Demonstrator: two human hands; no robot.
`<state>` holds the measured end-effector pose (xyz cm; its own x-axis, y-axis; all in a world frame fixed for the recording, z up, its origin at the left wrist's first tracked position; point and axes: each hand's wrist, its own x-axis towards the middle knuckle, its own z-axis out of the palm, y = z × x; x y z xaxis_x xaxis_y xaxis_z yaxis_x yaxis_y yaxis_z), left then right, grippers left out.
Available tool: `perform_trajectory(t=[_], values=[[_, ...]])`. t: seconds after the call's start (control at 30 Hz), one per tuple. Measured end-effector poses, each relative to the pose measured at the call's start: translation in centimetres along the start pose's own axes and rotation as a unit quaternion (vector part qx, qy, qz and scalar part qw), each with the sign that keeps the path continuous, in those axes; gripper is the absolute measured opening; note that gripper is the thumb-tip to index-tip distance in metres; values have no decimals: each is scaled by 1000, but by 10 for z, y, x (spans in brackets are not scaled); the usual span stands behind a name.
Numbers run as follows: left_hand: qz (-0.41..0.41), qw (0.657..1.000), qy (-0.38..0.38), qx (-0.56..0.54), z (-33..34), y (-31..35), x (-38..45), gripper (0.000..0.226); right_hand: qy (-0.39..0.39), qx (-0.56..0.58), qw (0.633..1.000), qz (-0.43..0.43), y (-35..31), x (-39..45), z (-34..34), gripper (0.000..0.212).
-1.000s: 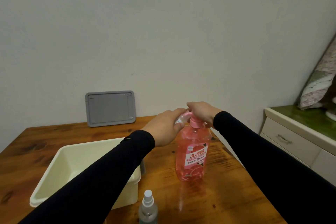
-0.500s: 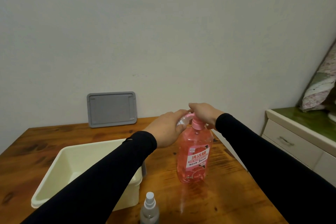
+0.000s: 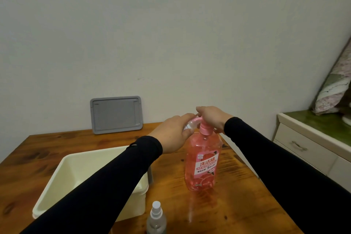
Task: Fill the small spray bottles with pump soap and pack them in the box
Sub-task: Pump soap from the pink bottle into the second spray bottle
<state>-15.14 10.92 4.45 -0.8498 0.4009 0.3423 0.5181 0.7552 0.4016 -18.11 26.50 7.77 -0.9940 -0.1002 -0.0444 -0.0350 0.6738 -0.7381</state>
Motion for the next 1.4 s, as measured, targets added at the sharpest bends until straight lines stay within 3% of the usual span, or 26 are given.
perform_trajectory(t=[0.17,0.27,0.4,0.63,0.87,1.4], values=[[-2,1000,-11,1,1,-1,-1,48,-6,-19,1000,-1,0,-2,1,25],[2,1000,-1,-7,-5,1,0,48,-7,44,999,30,-5,-6,-7,41],[11,1000,6,-2,-10,3,3,47,-18,22,999,35,-8,-4,-13,54],[5,1000,-3,2,3,-1,-2,47,3,31,999,26,5,0,2,42],[8,1000,7,-6,-8,1,4,48,-7,8,1000,21,-7,0,-13,53],[10,1000,4,-6,-9,3,2,48,-1,21,1000,19,-4,0,-12,53]])
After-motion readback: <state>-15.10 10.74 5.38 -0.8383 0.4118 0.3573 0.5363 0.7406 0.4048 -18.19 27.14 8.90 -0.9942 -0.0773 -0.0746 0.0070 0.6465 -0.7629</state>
